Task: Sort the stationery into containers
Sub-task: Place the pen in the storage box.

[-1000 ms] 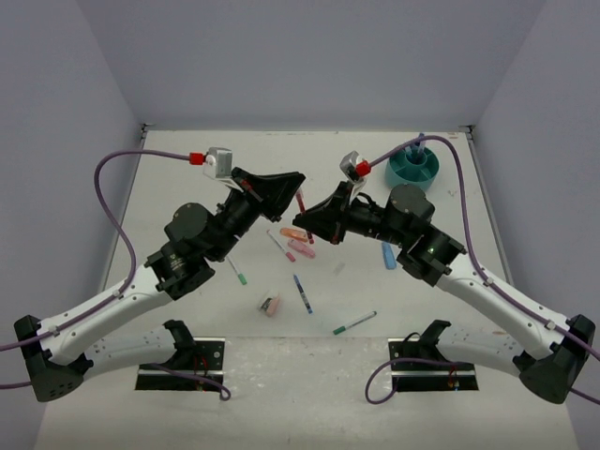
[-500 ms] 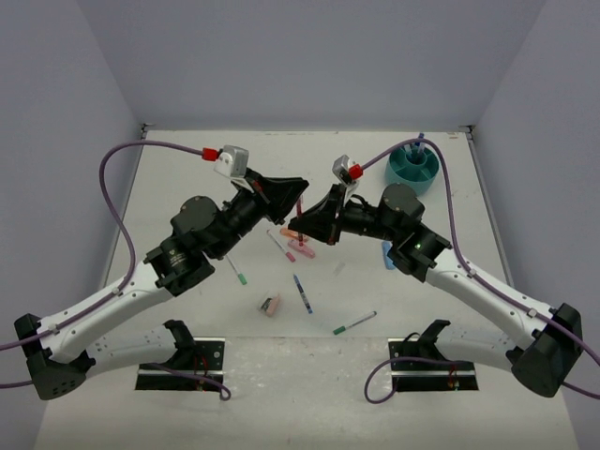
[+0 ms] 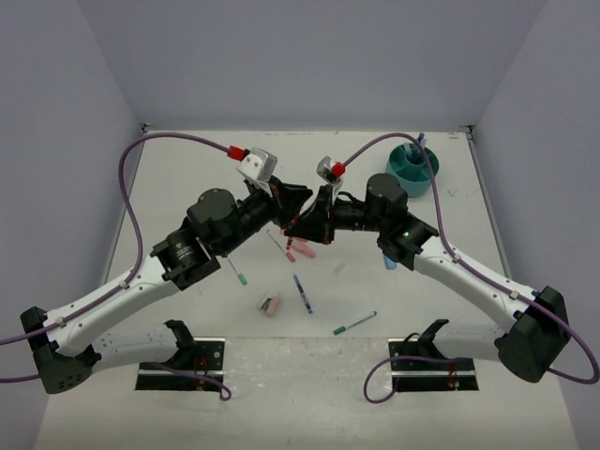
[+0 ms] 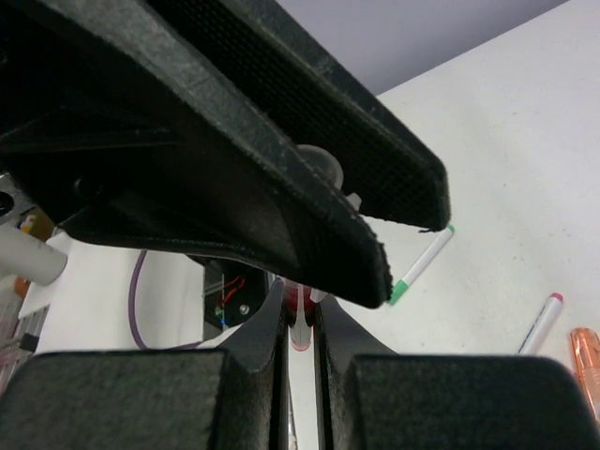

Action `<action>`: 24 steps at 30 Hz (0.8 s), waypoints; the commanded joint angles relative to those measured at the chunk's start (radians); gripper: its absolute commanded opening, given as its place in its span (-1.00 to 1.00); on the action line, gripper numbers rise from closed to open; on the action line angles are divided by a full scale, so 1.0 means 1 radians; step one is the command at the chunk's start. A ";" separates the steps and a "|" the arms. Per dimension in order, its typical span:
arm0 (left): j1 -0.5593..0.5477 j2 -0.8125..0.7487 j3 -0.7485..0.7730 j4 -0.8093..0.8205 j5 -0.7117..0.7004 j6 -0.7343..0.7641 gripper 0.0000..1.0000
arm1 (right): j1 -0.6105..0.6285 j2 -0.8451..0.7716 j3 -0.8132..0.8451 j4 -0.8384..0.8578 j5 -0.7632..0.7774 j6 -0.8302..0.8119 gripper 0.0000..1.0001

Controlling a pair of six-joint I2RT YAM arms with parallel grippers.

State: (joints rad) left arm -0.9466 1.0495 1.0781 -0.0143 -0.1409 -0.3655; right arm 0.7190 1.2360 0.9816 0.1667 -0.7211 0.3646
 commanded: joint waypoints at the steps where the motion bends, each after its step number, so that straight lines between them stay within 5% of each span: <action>1: -0.052 -0.005 0.095 -0.108 0.089 -0.001 -0.57 | -0.030 -0.001 -0.007 0.099 0.168 -0.023 -1.00; 2: -0.052 -0.014 0.104 -0.118 0.049 -0.005 -0.28 | -0.042 -0.008 -0.014 0.099 0.181 -0.021 -1.00; 4: -0.052 -0.034 0.119 -0.162 -0.105 -0.016 0.73 | -0.064 -0.017 -0.040 0.099 0.218 -0.014 -1.00; 5: -0.051 -0.042 0.128 -0.187 -0.176 -0.026 0.97 | -0.070 -0.019 -0.049 0.099 0.239 -0.015 -1.00; 12: -0.051 -0.101 0.279 -0.557 -0.679 -0.228 1.00 | -0.178 -0.044 -0.046 0.011 0.562 -0.075 -1.00; 16: -0.051 -0.196 0.167 -0.612 -0.622 -0.212 1.00 | -0.323 0.001 0.011 -0.005 0.926 -0.108 -1.00; 24: -0.051 -0.241 -0.032 -0.759 -0.590 -0.207 1.00 | -0.590 0.241 0.199 0.042 1.128 -0.127 -1.00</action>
State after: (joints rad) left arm -0.9958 0.7923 1.1379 -0.6470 -0.7100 -0.5606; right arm 0.1978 1.4054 1.0813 0.1528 0.2292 0.2744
